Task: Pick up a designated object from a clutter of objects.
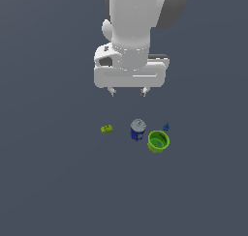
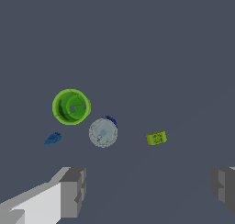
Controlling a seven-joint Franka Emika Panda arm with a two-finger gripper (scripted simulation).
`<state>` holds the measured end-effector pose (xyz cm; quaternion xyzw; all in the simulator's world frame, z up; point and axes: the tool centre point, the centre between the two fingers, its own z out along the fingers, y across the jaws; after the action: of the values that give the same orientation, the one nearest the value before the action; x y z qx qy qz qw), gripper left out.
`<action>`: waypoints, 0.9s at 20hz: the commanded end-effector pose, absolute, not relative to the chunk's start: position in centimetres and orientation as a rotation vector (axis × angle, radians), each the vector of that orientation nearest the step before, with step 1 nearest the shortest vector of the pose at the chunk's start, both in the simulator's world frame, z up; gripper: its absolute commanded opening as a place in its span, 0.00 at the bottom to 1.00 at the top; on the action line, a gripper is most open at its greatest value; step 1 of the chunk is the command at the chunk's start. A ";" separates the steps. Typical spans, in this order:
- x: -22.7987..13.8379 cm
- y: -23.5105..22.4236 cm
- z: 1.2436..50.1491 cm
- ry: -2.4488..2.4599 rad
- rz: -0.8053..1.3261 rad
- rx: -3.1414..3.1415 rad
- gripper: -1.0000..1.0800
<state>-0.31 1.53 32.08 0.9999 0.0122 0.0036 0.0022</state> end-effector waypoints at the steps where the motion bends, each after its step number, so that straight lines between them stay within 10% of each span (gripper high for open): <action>1: -0.3 1.5 32.1 0.038 0.011 3.137 0.96; 18: 0.5 -0.6 31.8 -0.015 0.040 3.110 0.96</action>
<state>0.46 -0.78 32.06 0.9998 -0.0054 0.0133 0.0153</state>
